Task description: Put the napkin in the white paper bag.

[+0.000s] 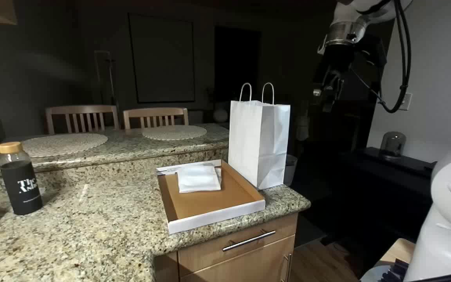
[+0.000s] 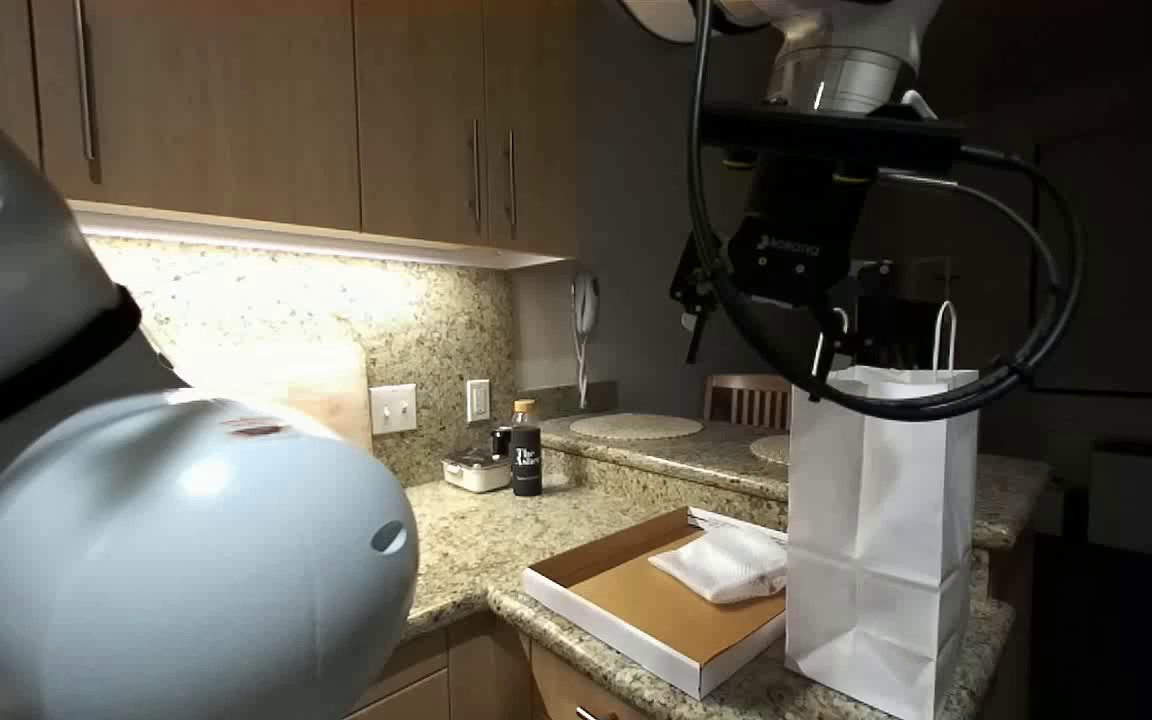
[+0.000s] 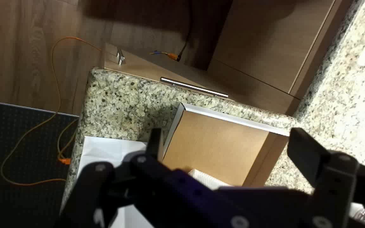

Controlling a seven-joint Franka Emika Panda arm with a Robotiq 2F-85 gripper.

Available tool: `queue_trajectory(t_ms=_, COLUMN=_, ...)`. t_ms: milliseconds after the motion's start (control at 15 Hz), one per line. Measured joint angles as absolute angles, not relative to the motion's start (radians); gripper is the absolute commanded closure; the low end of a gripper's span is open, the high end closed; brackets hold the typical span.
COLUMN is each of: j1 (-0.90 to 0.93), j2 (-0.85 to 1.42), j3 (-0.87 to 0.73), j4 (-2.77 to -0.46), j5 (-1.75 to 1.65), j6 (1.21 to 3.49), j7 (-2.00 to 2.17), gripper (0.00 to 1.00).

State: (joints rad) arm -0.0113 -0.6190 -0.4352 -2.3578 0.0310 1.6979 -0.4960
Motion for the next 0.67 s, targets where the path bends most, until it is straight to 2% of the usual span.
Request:
queue_trajectory(t_ms=467, j1=-0.018, j2=-0.619, j3=-0.427, j4=-2.358, j5=0.033, j6=1.699, j7=-0.494, gripper=0.0)
queue_trajectory(t_ms=667, j1=-0.024, j2=-0.619, j3=-0.364, j4=-2.358, j5=0.037, j6=1.711, j7=-0.475, gripper=0.0)
